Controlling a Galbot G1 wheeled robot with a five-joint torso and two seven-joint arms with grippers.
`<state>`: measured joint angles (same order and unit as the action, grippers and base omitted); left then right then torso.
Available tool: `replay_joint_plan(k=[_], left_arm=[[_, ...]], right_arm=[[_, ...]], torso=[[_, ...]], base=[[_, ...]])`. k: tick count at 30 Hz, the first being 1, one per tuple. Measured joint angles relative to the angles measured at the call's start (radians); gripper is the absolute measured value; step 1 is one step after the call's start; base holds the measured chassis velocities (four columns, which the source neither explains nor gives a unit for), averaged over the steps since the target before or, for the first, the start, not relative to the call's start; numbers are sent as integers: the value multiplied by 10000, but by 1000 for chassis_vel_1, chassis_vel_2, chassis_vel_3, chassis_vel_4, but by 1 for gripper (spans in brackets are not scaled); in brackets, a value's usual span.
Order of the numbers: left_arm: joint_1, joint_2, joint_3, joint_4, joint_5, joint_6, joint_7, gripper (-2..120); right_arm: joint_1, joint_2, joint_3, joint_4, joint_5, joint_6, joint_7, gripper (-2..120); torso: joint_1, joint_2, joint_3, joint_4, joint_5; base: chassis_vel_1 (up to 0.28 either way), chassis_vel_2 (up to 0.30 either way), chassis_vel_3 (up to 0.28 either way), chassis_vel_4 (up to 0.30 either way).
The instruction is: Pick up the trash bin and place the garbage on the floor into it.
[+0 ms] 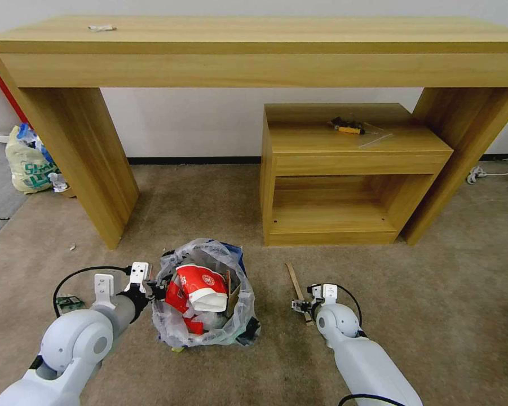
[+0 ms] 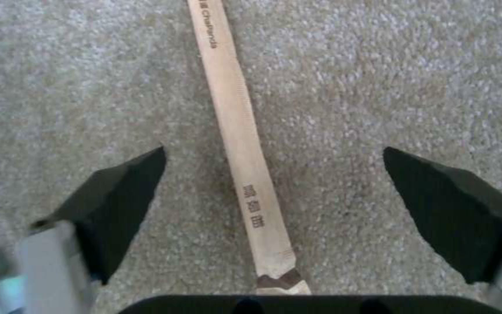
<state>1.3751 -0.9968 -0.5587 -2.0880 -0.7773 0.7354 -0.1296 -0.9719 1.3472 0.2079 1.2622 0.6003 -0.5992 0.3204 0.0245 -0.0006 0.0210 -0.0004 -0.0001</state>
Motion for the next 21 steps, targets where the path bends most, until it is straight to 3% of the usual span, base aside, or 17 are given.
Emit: replay_joint_plan(k=[4, 8, 18, 21], left_arm=[[-4, 21, 28, -33, 0, 0, -10, 0], [5, 26, 35, -46, -3, 0, -15, 0], [5, 44, 40, -68, -16, 0, -16, 0], [4, 45, 42, -72, -19, 0, -16, 0]], right_arm=[[58, 57, 46, -215, -39, 52, -141, 78], [65, 81, 93, -312, -93, 109, -238, 70], [56, 92, 109, -354, -134, 143, -316, 64], [57, 127, 105, -395, -138, 160, -338, 54]], torso=[[0, 0, 0, 0, 0], [0, 0, -1, 0, 0], [0, 0, 0, 0, 0], [0, 0, 0, 0, 0]], base=[[0, 0, 0, 0], [0, 0, 0, 0], [0, 0, 0, 0], [0, 0, 0, 0]])
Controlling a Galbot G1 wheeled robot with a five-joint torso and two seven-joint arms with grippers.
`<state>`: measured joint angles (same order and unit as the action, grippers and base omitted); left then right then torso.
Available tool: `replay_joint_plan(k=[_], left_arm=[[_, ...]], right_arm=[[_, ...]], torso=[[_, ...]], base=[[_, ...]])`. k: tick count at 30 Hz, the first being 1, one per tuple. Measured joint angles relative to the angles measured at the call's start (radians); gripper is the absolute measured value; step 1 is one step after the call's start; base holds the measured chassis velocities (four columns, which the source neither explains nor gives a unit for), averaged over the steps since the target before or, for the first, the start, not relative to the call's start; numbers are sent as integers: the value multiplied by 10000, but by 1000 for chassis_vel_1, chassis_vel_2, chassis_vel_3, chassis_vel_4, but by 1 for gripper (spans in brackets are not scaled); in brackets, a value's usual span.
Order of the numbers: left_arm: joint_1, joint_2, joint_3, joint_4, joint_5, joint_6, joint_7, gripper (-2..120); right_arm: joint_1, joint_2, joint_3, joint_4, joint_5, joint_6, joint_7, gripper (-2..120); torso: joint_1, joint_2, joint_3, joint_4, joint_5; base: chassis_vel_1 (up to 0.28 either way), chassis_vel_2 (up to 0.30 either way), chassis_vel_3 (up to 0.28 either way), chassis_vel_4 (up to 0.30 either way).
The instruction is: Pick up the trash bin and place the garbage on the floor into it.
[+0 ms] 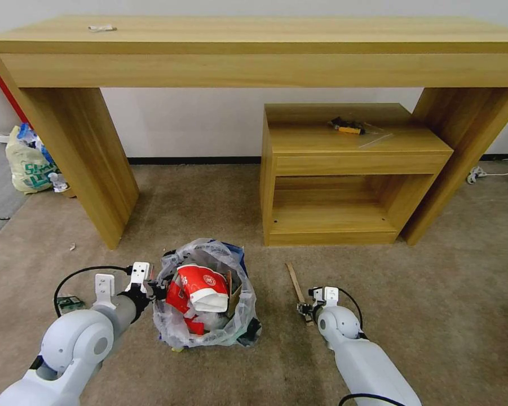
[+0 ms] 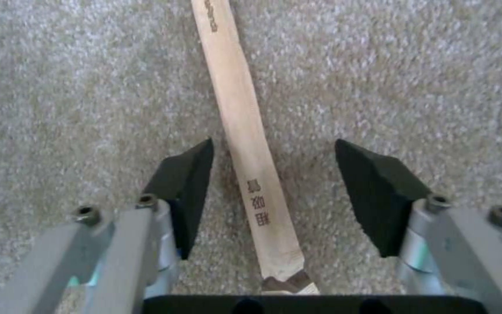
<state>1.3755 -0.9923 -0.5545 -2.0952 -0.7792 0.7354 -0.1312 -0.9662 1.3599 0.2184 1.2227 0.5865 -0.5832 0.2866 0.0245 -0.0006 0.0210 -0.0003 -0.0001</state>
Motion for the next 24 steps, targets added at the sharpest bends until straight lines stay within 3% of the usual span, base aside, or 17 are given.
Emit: replay_joint_plan(k=[3, 5, 7, 9, 13, 16, 24], left_arm=[[1, 2, 2, -4, -3, 0, 0, 0], [-5, 9, 2, -5, -7, 0, 6, 0], [-6, 9, 1, -5, -8, 0, 7, 0], [-5, 9, -2, -9, -10, 0, 21, 0], [-4, 9, -2, -11, -9, 0, 27, 0], [11, 5, -3, -44, -10, 0, 39, 0], [62, 9, -46, -132, -10, 0, 44, 0]], right_arm=[[0, 15, -7, -9, -6, 14, -11, 48], [-6, 31, -10, 4, -6, 17, -11, 37], [-7, 36, -10, 4, -6, 18, -12, 35], [-15, 54, 8, -8, -7, 25, -14, 25], [-24, 60, 24, -13, -11, 34, -17, 18], [-60, 64, 72, 0, -13, 51, -23, 0], [-240, 14, 157, 424, -275, 274, 6, 0]], torso=[[0, 0, 0, 0, 0], [0, 0, 0, 0, 0], [0, 0, 0, 0, 0], [0, 0, 0, 1, 0], [0, 0, 0, 0, 0], [0, 0, 0, 0, 0], [-1, 0, 0, 0, 0]], base=[[0, 0, 0, 0], [0, 0, 0, 0], [0, 0, 0, 0], [0, 0, 0, 0], [0, 0, 0, 0], [0, 0, 0, 0], [0, 0, 0, 0]])
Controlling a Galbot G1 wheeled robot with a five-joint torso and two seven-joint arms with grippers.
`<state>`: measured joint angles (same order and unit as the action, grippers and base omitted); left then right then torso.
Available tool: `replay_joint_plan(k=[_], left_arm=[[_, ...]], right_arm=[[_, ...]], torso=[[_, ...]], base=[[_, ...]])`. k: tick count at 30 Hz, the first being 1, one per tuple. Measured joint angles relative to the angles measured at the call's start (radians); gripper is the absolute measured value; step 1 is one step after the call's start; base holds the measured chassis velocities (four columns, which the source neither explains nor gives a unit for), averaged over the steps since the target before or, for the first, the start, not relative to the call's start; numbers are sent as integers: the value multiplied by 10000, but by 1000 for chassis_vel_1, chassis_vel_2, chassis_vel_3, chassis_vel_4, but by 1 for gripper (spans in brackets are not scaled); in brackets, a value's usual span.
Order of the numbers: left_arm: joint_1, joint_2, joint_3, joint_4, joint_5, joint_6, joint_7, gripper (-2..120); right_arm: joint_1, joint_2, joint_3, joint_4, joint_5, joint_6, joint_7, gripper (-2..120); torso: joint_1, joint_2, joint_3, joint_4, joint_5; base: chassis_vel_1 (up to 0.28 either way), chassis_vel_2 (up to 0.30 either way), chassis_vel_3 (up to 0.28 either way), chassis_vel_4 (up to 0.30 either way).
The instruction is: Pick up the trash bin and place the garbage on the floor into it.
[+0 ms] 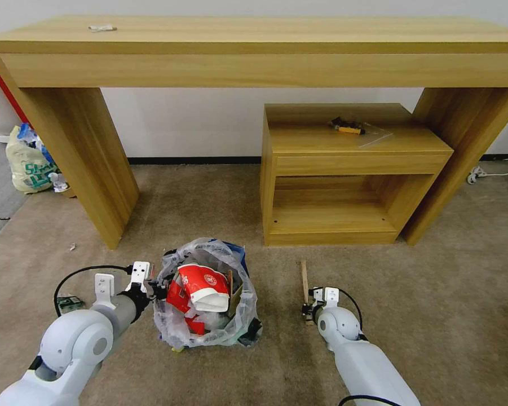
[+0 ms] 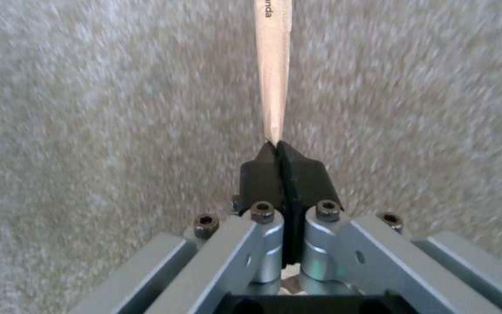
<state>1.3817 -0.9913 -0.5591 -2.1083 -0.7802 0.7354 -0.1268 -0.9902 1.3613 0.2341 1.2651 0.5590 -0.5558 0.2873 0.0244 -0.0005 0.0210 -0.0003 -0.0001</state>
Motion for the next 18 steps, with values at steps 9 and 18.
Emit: replay_joint_plan(k=[9, 18], left_arm=[[37, -11, -10, -26, 18, 0, -18, 0], [-170, 4, 172, 209, 44, 0, -45, 0]], right_arm=[[-393, -212, -59, 1348, -417, 481, -11, 0], [-1453, -1014, -640, 4763, -825, 1168, -555, 0]], torso=[[0, 0, 0, 0, 0], [0, 0, 0, 0, -1]], base=[[0, 0, 0, 0], [0, 0, 0, 0]])
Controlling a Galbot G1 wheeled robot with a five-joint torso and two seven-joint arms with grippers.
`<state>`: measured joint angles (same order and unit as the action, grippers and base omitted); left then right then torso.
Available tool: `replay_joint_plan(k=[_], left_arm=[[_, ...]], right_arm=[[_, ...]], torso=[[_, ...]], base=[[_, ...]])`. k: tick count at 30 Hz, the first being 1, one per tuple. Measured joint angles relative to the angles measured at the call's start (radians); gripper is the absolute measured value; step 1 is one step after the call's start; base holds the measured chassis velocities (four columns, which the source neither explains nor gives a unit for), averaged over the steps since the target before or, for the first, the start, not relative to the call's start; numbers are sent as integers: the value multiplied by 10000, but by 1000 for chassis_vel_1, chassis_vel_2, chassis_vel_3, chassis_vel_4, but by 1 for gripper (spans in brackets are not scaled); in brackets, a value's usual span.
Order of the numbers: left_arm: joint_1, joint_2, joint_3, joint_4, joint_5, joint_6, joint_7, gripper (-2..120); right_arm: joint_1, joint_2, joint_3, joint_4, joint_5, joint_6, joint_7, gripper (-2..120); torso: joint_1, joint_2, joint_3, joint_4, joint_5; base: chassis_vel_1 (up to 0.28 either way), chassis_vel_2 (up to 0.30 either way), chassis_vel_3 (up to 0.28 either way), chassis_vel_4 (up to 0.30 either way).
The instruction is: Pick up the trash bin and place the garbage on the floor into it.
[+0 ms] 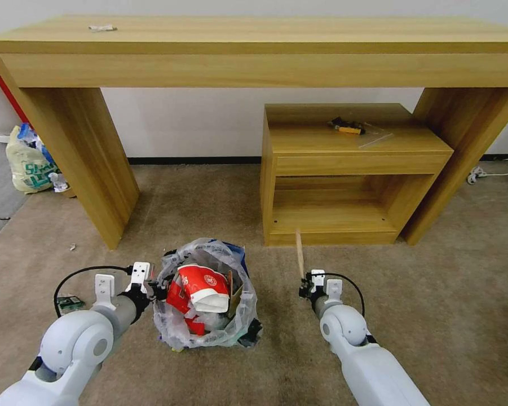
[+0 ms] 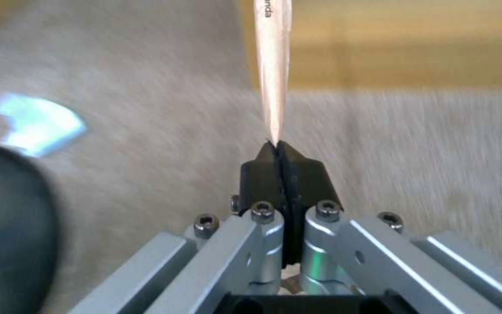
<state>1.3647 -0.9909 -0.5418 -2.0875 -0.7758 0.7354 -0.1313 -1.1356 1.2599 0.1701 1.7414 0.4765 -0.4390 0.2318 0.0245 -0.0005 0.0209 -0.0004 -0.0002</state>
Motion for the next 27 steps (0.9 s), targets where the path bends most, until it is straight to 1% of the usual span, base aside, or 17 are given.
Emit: replay_joint_plan(k=[3, 5, 7, 9, 10, 11, 12, 15, 17, 19, 21, 23, 25, 27], left_arm=[[-169, 15, 115, 199, 11, 0, -14, 0], [-184, 28, 118, 221, 14, 0, -16, 0], [-250, 118, 137, 318, 16, 0, -21, 0], [-277, 150, 153, 343, 15, 0, -23, 0], [-432, 290, 245, 468, 4, 0, -25, 0], [-511, 339, 292, 530, -5, 0, -25, 0], [-511, 339, 292, 530, -5, 0, -25, 0], [-746, 516, 467, 745, -53, 1, -14, 0], [-782, 543, 489, 779, -58, 0, -10, 0], [-994, 681, 579, 927, -122, 0, 18, 0], [-1035, 705, 597, 953, -132, 0, 29, 0], [-1239, 831, 698, 1068, -187, 0, 90, 0], [-1292, 862, 726, 1092, -200, 0, 97, 0], [-1456, 968, 836, 1140, -242, 1, 106, 0]], right_arm=[[-35, -381, -367, 1238, -158, 275, -121, 0], [24, -436, -440, 1399, -158, 315, -157, 0], [391, -723, -712, 1965, -140, 517, -370, 0], [482, -796, -758, 2068, -128, 566, -440, 0], [849, -1132, -960, 2419, -29, 822, -785, 0], [1013, -1308, -1079, 2557, 20, 986, -971, 0], [1013, -1308, -1079, 2557, 20, 986, -971, 0], [1454, -1842, -1583, 2950, 199, 1363, -1716, 0], [1478, -1880, -1644, 2978, 223, 1377, -1759, 0], [1565, -2025, -2108, 3144, 407, 1454, -1968, 0], [1572, -2034, -2178, 3158, 428, 1463, -1991, 0], [1688, -2060, -2840, 3198, 578, 1528, -2070, 0], [1719, -2054, -3000, 3179, 598, 1555, -2080, 0], [1891, -1941, -3523, 2966, 590, 1636, -2187, 0]], torso=[[0, 0, 0, -2, 0], [0, 0, 0, -1, -1], [0, 0, 0, 2, 0], [0, -1, 1, 4, 0], [0, -1, 1, 3, 1], [0, 0, 1, 2, -1], [0, 0, 1, 2, -1], [0, 0, 1, 0, 0], [0, 0, 1, 1, 0], [0, -1, 1, 0, 0], [0, -1, 1, 0, 1], [0, -1, 1, 1, 0], [0, -1, 1, 0, 0], [0, -1, 1, 0, -1]], base=[[0, 0, 0, 0], [0, 0, 0, 0], [0, 0, 0, 0], [0, 0, 0, 0], [0, 0, 0, 0], [0, 0, 0, 0], [0, 0, 0, 0], [0, 0, 0, 0], [0, 0, 0, 0], [0, 0, 0, 0], [0, 0, 0, 0], [0, 0, 0, 0], [0, 0, 0, 0], [0, 0, 0, 0]])
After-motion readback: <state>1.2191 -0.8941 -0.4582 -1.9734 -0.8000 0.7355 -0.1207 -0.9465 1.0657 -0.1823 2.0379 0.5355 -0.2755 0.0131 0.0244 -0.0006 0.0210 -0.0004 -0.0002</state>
